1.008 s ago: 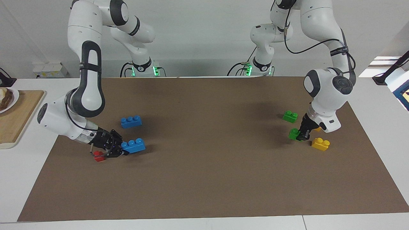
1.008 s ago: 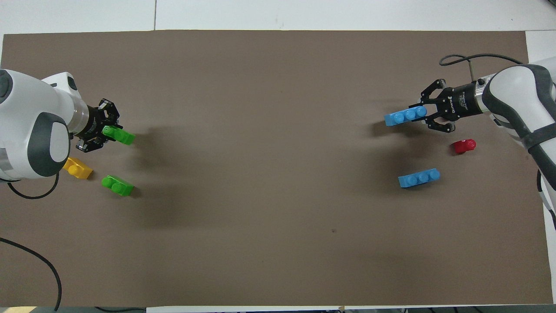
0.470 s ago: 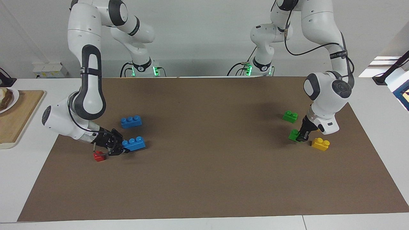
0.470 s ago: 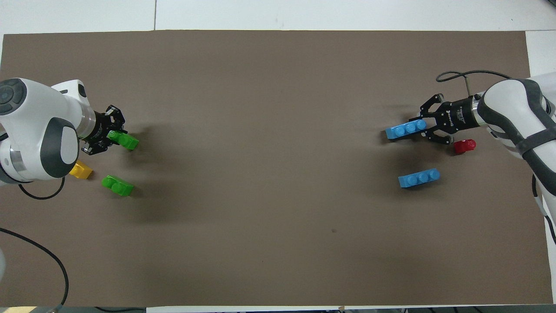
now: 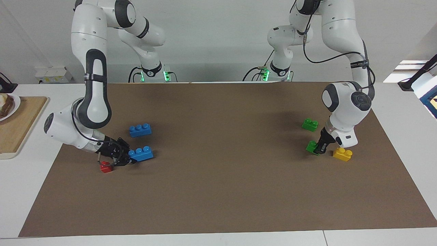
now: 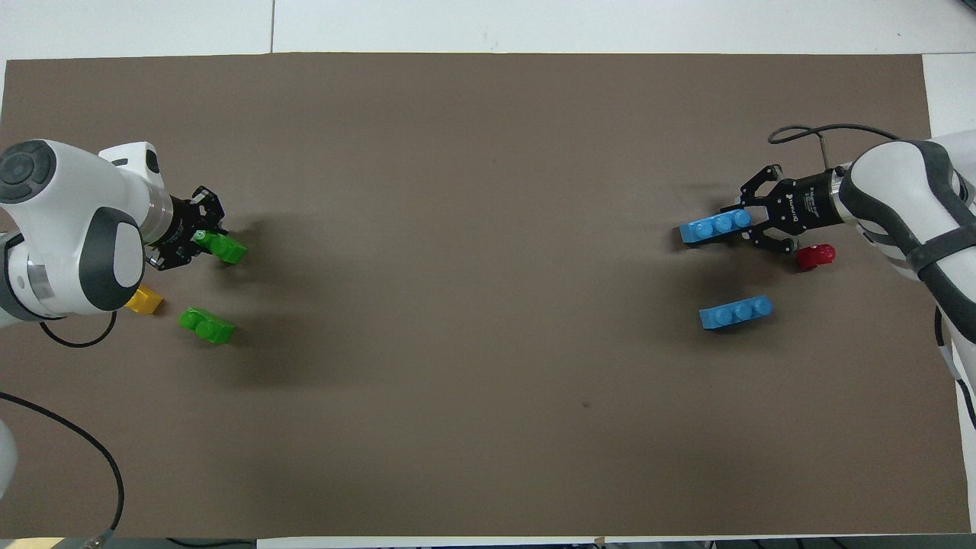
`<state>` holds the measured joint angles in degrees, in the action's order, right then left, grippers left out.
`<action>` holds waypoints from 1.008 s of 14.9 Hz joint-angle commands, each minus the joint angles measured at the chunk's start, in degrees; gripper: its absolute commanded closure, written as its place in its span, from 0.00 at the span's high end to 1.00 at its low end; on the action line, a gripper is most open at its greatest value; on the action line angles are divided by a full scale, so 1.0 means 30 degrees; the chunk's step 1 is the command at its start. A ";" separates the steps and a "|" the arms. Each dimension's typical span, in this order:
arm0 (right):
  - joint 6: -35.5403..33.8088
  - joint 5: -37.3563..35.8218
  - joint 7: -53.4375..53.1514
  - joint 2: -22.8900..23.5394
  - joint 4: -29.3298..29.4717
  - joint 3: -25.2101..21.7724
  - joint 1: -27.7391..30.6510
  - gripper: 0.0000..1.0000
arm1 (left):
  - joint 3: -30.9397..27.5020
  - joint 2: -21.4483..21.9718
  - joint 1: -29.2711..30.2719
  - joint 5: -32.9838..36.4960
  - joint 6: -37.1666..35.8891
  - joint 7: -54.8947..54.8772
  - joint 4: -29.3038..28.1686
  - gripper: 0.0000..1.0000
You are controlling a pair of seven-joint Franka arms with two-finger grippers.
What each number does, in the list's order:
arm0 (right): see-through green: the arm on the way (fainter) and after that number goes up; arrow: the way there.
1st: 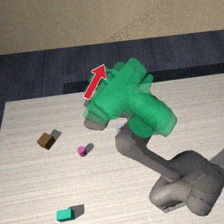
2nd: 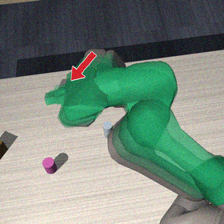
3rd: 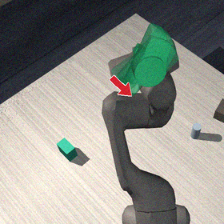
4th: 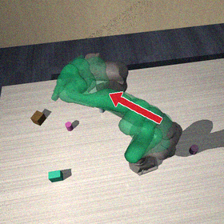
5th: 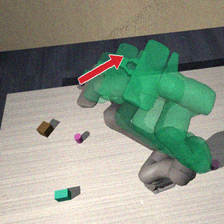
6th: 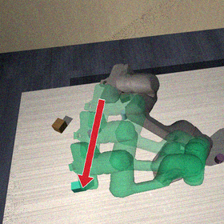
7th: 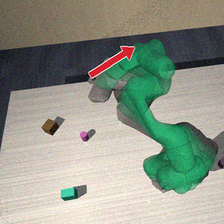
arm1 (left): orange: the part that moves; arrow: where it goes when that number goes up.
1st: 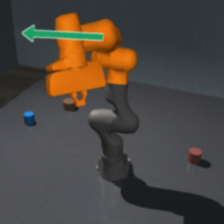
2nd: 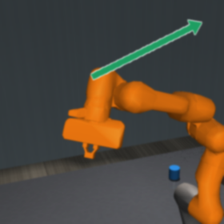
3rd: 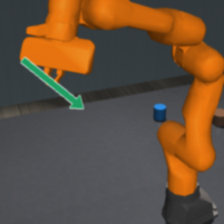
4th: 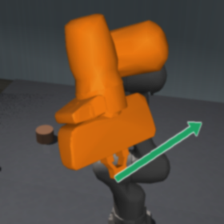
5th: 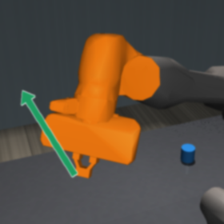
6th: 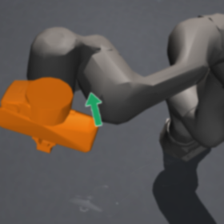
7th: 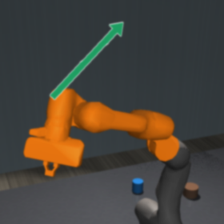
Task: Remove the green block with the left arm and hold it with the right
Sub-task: 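Release the green brick with the left gripper while the right gripper releases blue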
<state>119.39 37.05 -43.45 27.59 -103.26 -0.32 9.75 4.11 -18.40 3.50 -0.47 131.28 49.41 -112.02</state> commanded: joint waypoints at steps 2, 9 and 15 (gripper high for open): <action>0.0956 -0.0221 0.0390 -0.0495 -0.1030 0.0282 0.0148 0.00 | 0.0067 -0.0282 0.0210 -0.0342 0.0919 -0.1820 -0.0570 0.27; 0.1016 -0.0250 0.0156 -0.0495 -0.0768 0.0282 -0.0086 0.87 | 0.0067 0.0506 0.0180 -0.0313 0.0275 -0.2494 -0.0102 1.00; 0.0081 -0.0367 -0.0224 -0.1868 -0.0474 0.0253 -0.0116 0.94 | 0.0008 0.2176 0.0180 -0.0226 -0.2592 -0.5274 0.1185 1.00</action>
<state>121.16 37.04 -43.43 25.11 -103.91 0.25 9.29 3.96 -13.60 3.52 -0.56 127.28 37.59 -109.97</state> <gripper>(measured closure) 0.097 0.000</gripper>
